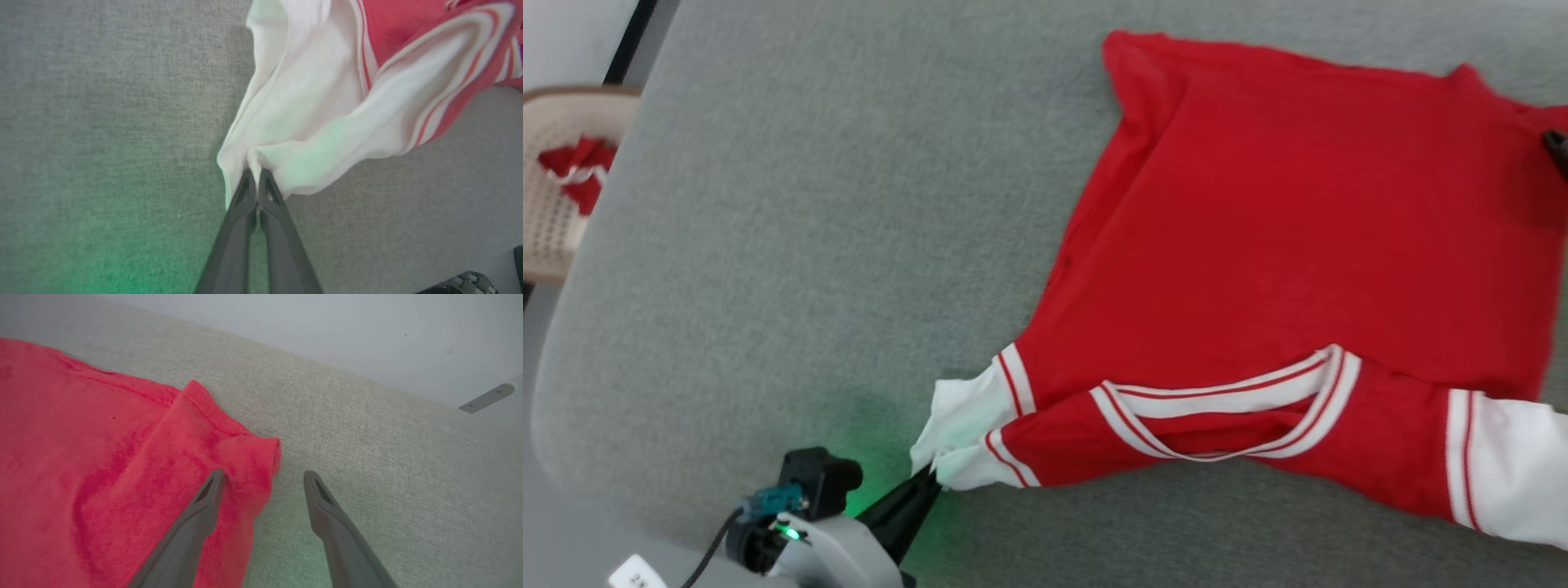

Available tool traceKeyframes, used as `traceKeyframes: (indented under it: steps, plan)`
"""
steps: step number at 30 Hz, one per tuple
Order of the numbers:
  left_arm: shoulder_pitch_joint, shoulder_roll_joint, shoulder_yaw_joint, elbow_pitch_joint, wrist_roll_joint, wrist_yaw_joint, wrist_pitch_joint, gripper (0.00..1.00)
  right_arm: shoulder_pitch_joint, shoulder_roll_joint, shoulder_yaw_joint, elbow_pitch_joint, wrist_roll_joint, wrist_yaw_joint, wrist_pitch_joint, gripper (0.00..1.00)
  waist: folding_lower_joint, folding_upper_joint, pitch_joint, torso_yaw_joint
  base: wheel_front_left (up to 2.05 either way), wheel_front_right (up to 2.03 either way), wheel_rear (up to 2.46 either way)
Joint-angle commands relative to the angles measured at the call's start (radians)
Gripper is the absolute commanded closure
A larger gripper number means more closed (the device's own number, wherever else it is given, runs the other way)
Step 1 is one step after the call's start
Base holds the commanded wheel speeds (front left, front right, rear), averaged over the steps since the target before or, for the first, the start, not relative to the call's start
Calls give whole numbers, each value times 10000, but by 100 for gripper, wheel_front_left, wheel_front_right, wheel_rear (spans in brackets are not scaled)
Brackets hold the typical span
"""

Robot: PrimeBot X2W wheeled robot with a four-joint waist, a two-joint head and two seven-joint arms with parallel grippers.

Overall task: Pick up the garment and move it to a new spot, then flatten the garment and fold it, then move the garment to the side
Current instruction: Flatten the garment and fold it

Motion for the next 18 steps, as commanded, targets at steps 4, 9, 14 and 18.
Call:
traceKeyframes:
  steps: [4,9,14,18]
  plan:
    - [-332,-560,-54,431,68,-131,167,100,-883,185,-213,1384,-3,-15,607,0,0,0,743,654,0,0,0]
    - [-467,-817,-16,806,79,-330,175,100,-1262,590,-503,3250,-291,-17,1814,100,0,0,918,837,0,0,0]
    - [-414,-906,81,1129,58,-443,183,100,-1614,687,-525,3952,-661,-17,2068,100,0,0,847,840,0,0,0]
    - [-262,-889,213,1311,98,-454,182,100,-1825,764,-347,4022,-818,-15,2076,100,0,0,618,692,0,0,0]
